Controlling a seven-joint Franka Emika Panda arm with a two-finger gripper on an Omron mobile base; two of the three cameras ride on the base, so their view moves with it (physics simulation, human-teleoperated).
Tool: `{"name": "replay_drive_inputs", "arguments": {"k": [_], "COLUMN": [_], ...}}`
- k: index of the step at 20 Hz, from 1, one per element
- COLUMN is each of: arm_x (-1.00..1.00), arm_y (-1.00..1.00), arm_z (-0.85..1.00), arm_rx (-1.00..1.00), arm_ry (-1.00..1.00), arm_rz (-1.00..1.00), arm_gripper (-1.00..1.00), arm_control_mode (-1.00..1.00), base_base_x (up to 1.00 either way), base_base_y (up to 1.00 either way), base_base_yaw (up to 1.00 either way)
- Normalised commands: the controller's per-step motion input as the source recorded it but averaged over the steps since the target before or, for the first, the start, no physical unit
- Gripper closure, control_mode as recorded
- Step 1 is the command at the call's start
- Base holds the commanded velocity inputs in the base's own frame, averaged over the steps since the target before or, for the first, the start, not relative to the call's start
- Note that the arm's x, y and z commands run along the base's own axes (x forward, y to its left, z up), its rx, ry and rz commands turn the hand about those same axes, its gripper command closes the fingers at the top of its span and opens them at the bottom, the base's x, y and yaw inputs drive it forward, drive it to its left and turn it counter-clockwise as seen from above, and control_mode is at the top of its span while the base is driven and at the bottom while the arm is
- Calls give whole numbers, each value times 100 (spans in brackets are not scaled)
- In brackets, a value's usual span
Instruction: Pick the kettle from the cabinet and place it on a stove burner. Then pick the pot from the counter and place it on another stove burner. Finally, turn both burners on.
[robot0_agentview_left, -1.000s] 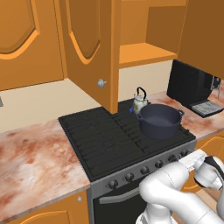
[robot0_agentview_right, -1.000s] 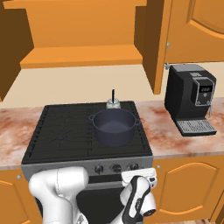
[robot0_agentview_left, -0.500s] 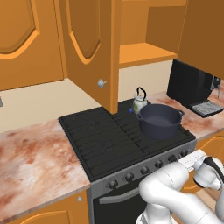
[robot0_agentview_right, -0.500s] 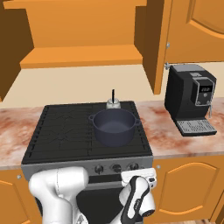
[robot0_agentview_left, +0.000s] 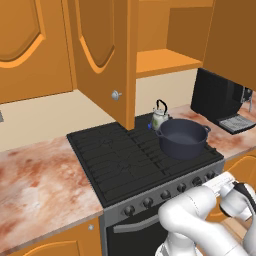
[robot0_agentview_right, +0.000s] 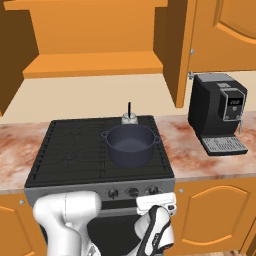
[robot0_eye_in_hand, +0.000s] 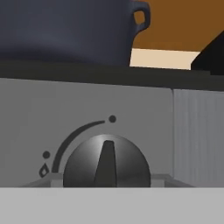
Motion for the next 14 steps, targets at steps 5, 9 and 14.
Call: {"name": "replay_drive_inputs", "arguments": {"k": [5, 9, 14], "arm_x": [-7, -3, -6], "arm_y": [0, 0, -2], "arm_z": [10, 7, 2], "arm_rx": [-1, -1, -9], "arm_ry": [-8, -5, -2], "arm_rz": [3, 4, 4], "arm_gripper": [100, 100, 100], "arm_control_mode": [-100, -100, -100], "base_base_x": [0, 0, 0], "base_base_y": [0, 0, 0], "base_base_yaw": [0, 0, 0]}}
